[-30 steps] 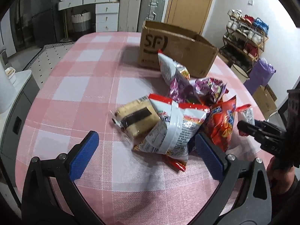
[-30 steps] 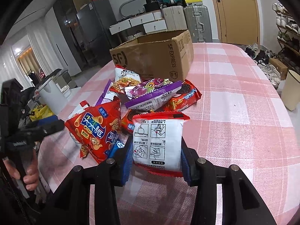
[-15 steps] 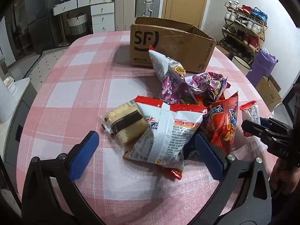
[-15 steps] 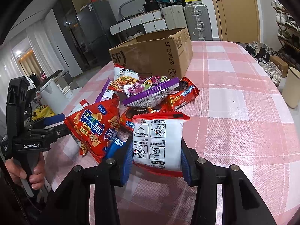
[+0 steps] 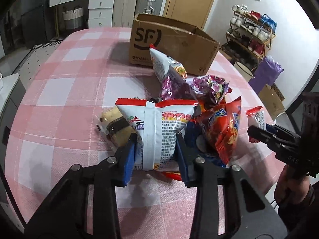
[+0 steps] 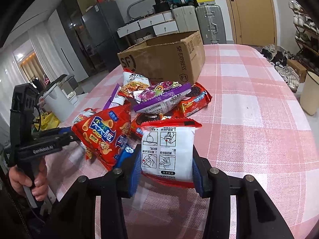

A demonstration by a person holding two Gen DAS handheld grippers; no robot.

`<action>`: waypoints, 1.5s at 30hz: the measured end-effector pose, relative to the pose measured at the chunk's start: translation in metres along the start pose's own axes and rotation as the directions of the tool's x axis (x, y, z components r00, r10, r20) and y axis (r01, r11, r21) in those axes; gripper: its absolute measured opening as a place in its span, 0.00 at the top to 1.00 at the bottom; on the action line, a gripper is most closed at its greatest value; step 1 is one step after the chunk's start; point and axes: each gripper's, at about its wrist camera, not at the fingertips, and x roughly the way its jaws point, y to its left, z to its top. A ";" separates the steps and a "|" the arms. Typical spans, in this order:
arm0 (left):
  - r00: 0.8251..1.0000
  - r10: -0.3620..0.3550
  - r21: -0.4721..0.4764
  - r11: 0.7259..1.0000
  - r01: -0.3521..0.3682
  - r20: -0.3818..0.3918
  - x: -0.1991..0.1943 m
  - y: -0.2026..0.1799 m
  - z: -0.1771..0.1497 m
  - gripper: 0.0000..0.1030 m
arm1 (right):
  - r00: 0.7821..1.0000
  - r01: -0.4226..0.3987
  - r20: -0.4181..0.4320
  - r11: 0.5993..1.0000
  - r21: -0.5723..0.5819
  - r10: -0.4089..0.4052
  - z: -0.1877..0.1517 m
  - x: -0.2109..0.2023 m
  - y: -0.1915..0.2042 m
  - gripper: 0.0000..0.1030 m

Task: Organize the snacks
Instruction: 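Carry both held bags up and over the open cardboard box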

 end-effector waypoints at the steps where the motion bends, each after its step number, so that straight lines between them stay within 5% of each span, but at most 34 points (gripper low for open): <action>1: 1.000 -0.001 -0.001 1.000 0.001 0.005 -0.003 0.001 0.000 0.67 | 1.000 -0.001 0.006 1.000 0.001 0.001 0.000 -0.002 0.001 0.57; 21: 0.994 -0.007 0.012 1.000 0.006 0.112 -0.054 0.006 0.026 0.67 | 0.989 -0.093 0.105 0.993 -0.071 0.100 0.043 -0.045 0.042 0.57; 32: 0.991 -0.013 0.054 0.999 0.006 0.137 -0.064 -0.003 0.096 0.67 | 0.971 -0.169 0.149 0.979 -0.114 0.185 0.109 -0.048 0.053 0.57; 45: 0.990 0.005 0.119 0.993 -0.023 0.143 -0.051 -0.034 0.187 0.67 | 0.967 -0.167 0.168 0.976 -0.141 0.190 0.187 -0.028 0.054 0.57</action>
